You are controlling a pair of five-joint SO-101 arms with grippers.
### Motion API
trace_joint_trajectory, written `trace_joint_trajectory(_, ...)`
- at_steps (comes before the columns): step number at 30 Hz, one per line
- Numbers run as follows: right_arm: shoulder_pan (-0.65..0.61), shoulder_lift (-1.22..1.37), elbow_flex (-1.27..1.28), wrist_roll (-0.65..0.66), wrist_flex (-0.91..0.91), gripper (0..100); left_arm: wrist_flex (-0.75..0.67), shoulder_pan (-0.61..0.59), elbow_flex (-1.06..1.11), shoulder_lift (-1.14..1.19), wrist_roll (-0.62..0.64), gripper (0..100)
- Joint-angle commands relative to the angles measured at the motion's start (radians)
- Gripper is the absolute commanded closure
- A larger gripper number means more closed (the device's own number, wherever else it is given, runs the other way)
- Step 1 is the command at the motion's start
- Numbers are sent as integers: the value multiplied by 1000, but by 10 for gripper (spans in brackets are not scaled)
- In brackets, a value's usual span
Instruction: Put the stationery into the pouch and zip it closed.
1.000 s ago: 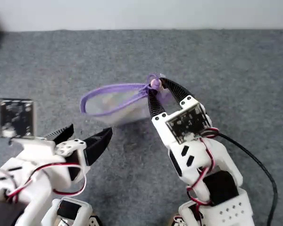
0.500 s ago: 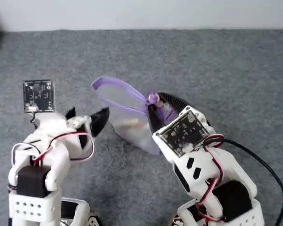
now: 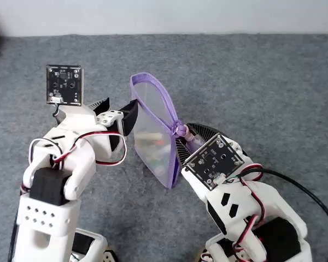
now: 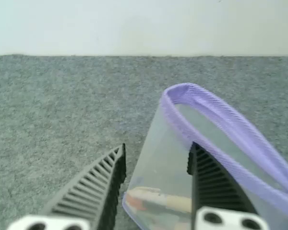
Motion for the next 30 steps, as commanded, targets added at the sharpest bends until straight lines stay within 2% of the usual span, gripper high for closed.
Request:
trace_joint_trajectory(1, 8, 13, -9, 8, -56, 991, 84, 35, -76, -69, 11, 797)
trace_joint_trajectory(4, 8, 13, -3, 8, -105, 991, 198, 83, -94, -135, 11, 788)
trace_joint_trajectory(11, 7, 31, -3, 8, -229, 991, 377, 193, -88, -247, 11, 675)
trace_joint_trajectory(14, 7, 67, -8, 8, -274, 991, 400, 264, -88, -250, 11, 675)
trace_joint_trajectory(18, 1, 105, -9, 8, -315, 991, 358, 310, -87, -247, 11, 675)
trace_joint_trajectory(22, -33, 113, -9, 35, -312, 991, 334, 296, -53, -218, 11, 675)
trace_joint_trajectory(26, -47, 113, -9, 58, -311, 991, 334, 169, -28, -195, 3, 675)
trace_joint_trajectory(30, -45, 111, -9, 58, -251, 991, 328, 48, 10, -192, -81, 675)
